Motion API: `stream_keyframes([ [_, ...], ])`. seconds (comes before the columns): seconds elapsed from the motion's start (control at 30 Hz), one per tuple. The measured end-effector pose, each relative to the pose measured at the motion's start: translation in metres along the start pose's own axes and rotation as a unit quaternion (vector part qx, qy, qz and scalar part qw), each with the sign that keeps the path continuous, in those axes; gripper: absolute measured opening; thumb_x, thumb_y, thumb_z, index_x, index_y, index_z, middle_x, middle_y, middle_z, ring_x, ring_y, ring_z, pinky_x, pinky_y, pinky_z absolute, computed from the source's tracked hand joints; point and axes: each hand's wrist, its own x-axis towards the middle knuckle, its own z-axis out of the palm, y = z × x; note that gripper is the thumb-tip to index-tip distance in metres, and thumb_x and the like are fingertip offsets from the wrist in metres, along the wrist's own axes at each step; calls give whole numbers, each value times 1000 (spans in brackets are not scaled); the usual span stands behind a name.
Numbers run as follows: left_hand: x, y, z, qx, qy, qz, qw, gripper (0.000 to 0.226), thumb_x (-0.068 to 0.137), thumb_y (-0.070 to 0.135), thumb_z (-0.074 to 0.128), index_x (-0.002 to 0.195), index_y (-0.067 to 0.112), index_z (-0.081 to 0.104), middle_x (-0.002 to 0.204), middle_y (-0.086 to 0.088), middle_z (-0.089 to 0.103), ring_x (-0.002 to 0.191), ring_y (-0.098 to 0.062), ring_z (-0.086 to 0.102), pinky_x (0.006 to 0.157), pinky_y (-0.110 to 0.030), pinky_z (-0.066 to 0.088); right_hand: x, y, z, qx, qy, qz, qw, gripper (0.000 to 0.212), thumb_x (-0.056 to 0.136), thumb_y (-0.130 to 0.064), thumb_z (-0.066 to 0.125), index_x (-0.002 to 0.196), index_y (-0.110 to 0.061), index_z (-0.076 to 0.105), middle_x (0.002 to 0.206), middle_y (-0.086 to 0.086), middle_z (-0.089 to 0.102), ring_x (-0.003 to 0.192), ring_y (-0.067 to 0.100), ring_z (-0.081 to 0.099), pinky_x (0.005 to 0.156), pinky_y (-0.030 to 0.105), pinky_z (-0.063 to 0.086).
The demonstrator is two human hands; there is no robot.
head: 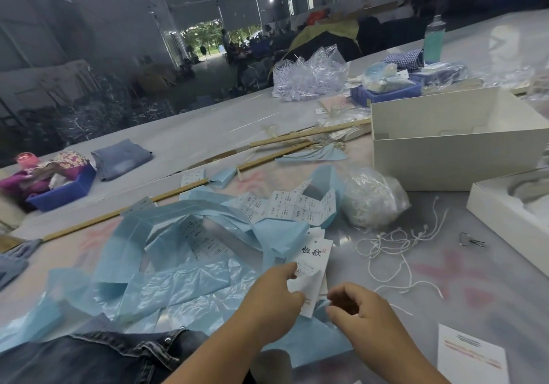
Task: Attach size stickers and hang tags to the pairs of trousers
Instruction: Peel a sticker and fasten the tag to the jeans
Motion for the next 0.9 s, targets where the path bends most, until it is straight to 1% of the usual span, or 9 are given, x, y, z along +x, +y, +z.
stream_keyframes([
  [0.1,1,-1,4,38,-35,-6,999,63,93,21,55,151,29,32,146,5,44,123,-32,54,101,-42,48,0,0,0,-3,-2,-2,1000,10,79,-16,71,78,-26,68,78,-13,71,69,3,64,62,12,48],
  [0.27,3,-1,11,170,-60,30,983,55,93,20,46,146,18,33,147,3,31,128,-23,45,105,-35,40,-1,-2,4,-16,-6,-16,1000,11,79,-18,70,78,-28,67,78,-19,69,67,1,62,60,11,46],
  [0.43,7,3,20,309,-33,44,949,41,92,24,50,132,21,42,130,-2,34,113,-27,50,88,-38,45,-3,-7,4,-37,-4,-44,998,14,79,-17,69,76,-31,65,79,-20,68,72,-1,61,64,10,46],
  [0.5,8,4,23,346,-20,48,937,42,91,26,50,132,23,43,127,-5,37,112,-28,49,87,-39,44,-3,-6,1,-59,6,-55,997,14,80,-18,68,76,-32,65,74,-14,68,73,-2,59,65,10,45],
  [0.6,10,1,23,383,-17,47,922,42,92,33,48,133,25,42,124,-7,41,113,-29,47,86,-41,44,0,0,-7,-121,27,-60,991,12,83,-22,64,85,-33,62,82,-15,64,75,0,58,67,12,45],
  [0.67,11,0,22,392,-11,55,918,42,93,42,44,131,25,44,125,-7,42,115,-29,45,88,-42,44,7,5,-13,-182,57,-60,980,11,84,-22,59,89,-31,64,86,-12,64,78,4,57,72,20,47],
  [0.77,10,0,26,423,-2,83,902,54,91,58,41,130,19,46,131,-7,37,118,-28,39,91,-43,42,24,12,-26,-271,139,-48,951,20,87,-25,54,101,-22,67,99,-4,65,95,17,57,77,30,48],
  [0.83,8,0,31,449,7,100,888,57,93,56,43,132,15,44,133,-8,36,118,-30,38,92,-43,39,35,15,-32,-335,157,-34,929,24,88,-31,51,103,-17,65,103,1,61,101,21,52,80,33,46],
  [0.9,8,0,33,445,12,104,890,50,96,46,45,133,12,44,132,-9,39,117,-30,41,93,-42,40,45,17,-34,-410,143,-21,901,28,89,-38,48,102,-17,63,108,1,57,104,23,48,84,34,44],
])
